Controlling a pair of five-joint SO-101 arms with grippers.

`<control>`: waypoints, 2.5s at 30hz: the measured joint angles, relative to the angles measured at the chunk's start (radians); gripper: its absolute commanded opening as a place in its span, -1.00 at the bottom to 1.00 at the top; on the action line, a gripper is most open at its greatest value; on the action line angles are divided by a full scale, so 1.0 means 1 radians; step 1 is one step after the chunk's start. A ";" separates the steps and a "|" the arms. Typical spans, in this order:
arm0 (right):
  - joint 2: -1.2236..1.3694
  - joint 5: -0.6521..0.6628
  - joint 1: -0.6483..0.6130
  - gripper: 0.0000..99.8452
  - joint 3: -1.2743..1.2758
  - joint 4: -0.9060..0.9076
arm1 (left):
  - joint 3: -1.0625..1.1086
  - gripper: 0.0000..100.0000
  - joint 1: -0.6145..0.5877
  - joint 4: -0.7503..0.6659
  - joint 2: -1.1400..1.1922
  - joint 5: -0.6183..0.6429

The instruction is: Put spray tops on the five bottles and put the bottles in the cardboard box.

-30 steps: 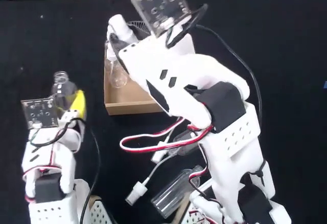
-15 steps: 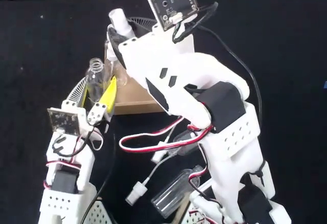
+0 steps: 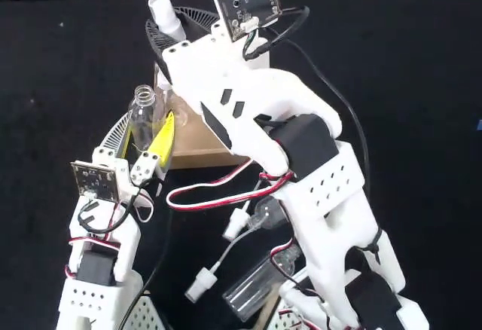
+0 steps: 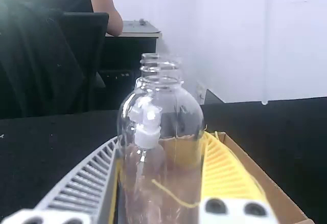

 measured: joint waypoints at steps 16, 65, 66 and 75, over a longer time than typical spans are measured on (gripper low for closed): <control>-0.109 0.000 0.000 -0.98 0.075 -0.049 | 0.000 -0.83 0.000 -0.087 0.000 0.000; -0.460 -0.064 -0.002 -0.98 0.511 -0.465 | 0.000 -0.83 0.176 -0.075 0.000 0.002; -0.471 -0.068 -0.002 -0.98 0.523 -0.479 | 0.000 -0.83 0.176 -0.075 0.000 0.002; -0.499 -0.071 -0.009 -0.98 0.535 -0.494 | 0.000 -0.83 0.176 -0.075 0.000 0.002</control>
